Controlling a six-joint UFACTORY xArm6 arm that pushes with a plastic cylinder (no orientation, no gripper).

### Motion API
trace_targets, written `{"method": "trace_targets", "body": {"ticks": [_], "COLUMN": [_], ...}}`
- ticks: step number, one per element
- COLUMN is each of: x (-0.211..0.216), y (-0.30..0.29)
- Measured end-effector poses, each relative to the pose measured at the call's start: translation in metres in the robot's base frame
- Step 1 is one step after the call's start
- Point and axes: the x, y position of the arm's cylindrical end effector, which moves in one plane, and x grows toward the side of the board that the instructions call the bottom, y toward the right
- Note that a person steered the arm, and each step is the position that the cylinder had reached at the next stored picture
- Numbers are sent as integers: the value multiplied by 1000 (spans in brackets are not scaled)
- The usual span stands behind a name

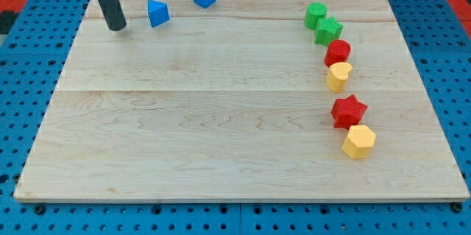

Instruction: Place the blue triangle on the top of the green circle

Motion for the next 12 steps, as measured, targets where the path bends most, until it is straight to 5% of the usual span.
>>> {"method": "trace_targets", "body": {"ticks": [2, 3, 5, 6, 7, 9, 12], "x": [-22, -28, -54, -48, -37, -31, 28], "y": [119, 77, 151, 210, 181, 265, 281]}}
